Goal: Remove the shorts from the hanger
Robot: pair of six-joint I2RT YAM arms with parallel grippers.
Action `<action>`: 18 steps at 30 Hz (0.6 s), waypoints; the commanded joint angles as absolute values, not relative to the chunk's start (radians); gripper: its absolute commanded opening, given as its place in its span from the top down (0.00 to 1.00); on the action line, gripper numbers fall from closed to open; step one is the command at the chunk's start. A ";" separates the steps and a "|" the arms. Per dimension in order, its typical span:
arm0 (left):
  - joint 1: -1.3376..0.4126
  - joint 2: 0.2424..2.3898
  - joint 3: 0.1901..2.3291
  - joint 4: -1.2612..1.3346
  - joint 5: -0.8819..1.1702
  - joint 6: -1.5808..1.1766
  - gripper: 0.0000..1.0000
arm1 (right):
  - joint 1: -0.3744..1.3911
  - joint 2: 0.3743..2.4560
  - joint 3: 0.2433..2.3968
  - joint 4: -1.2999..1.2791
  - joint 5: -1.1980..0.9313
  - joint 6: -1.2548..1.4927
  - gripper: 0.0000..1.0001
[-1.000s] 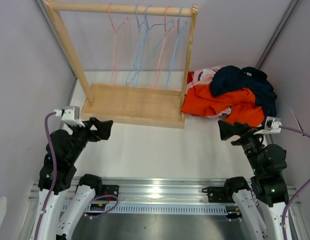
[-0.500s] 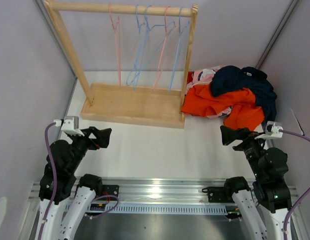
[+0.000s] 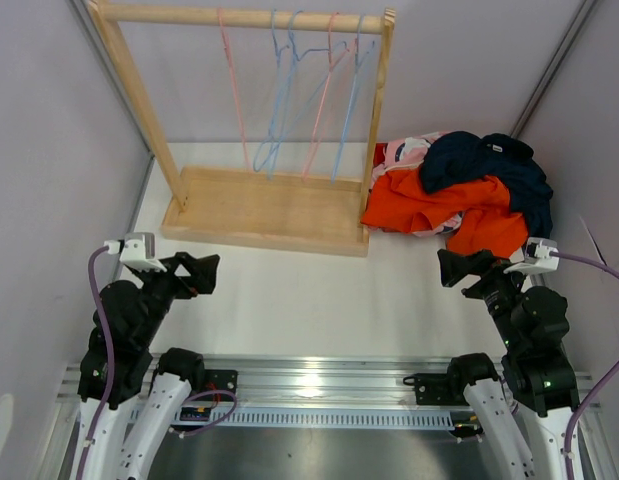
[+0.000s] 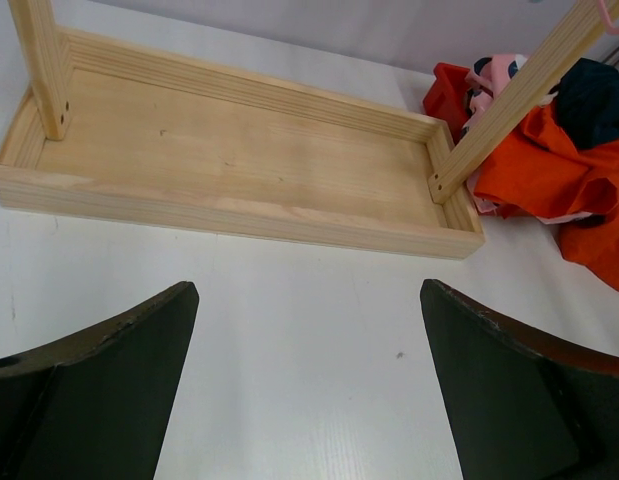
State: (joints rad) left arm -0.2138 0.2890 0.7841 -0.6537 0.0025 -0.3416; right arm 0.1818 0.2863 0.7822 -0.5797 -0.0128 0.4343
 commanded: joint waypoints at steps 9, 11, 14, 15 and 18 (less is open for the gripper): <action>-0.218 0.330 0.805 -0.660 -0.060 -0.365 0.01 | 0.187 0.270 0.792 -0.572 -0.041 0.440 0.01; -0.218 0.333 0.805 -0.661 -0.074 -0.368 0.01 | 0.189 0.264 0.788 -0.566 -0.048 0.440 0.00; -0.218 0.340 0.808 -0.667 -0.087 -0.370 0.01 | 0.187 0.261 0.784 -0.560 -0.060 0.440 0.01; -0.218 0.344 0.813 -0.670 -0.090 -0.370 0.01 | 0.192 0.261 0.781 -0.558 -0.064 0.442 0.01; -0.218 0.368 0.821 -0.679 -0.118 -0.364 0.01 | 0.216 0.264 0.779 -0.552 -0.057 0.442 0.01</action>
State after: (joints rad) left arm -0.2138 0.3401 0.7860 -0.6746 -0.0792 -0.3515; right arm 0.1947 0.2691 0.7818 -0.5789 -0.0402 0.4358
